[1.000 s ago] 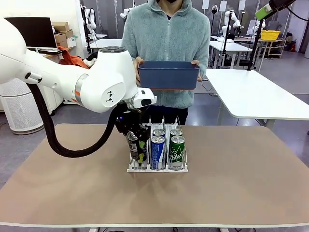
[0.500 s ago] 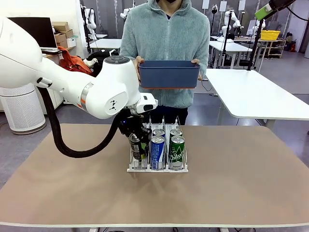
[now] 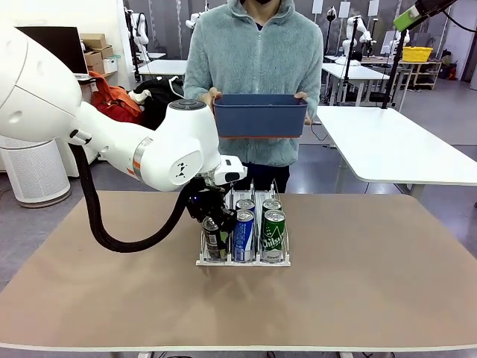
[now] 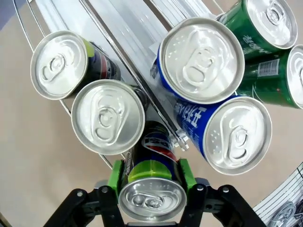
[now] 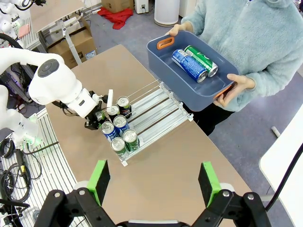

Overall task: Fill the beverage cans into the dispenser.
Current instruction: Place the picked Pepsi coke in the line of the Automatic Can Dispenser with the same cans.

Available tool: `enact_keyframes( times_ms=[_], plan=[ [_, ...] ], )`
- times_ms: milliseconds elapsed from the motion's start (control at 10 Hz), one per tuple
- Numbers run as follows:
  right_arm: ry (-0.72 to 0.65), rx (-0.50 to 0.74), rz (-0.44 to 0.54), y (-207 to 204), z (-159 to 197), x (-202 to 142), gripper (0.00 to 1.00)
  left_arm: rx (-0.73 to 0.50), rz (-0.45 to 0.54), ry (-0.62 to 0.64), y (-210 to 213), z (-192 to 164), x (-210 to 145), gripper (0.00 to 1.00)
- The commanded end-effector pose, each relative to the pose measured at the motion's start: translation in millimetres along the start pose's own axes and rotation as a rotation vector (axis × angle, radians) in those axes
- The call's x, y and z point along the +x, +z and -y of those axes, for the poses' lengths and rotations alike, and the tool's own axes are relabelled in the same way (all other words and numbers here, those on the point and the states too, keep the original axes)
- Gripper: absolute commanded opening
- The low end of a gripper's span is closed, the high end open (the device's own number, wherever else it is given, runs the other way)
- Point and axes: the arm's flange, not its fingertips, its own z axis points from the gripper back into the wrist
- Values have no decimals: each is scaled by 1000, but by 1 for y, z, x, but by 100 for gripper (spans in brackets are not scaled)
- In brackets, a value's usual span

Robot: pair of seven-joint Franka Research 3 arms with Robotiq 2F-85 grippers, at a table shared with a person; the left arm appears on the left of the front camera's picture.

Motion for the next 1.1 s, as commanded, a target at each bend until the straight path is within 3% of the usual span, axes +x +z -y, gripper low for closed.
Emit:
enact_keyframes(
  times_ms=[0,300,400,500,600,1000],
  plan=[
    [-4,5,0,-1,-1,0,100,21,17,13,6,-1,0,58],
    [-4,5,0,-1,-1,0,100,1,1,3,1,-1,0,62],
    [-4,5,0,-1,-1,0,100,-1,11,-5,2,1,-3,77],
    [-4,5,0,-1,-1,0,100,8,16,7,8,3,-5,82],
    [-4,5,0,-1,-1,0,100,18,21,14,14,6,-9,97],
    [-4,5,0,-1,-1,0,100,47,25,50,30,23,-17,100]
  ],
)
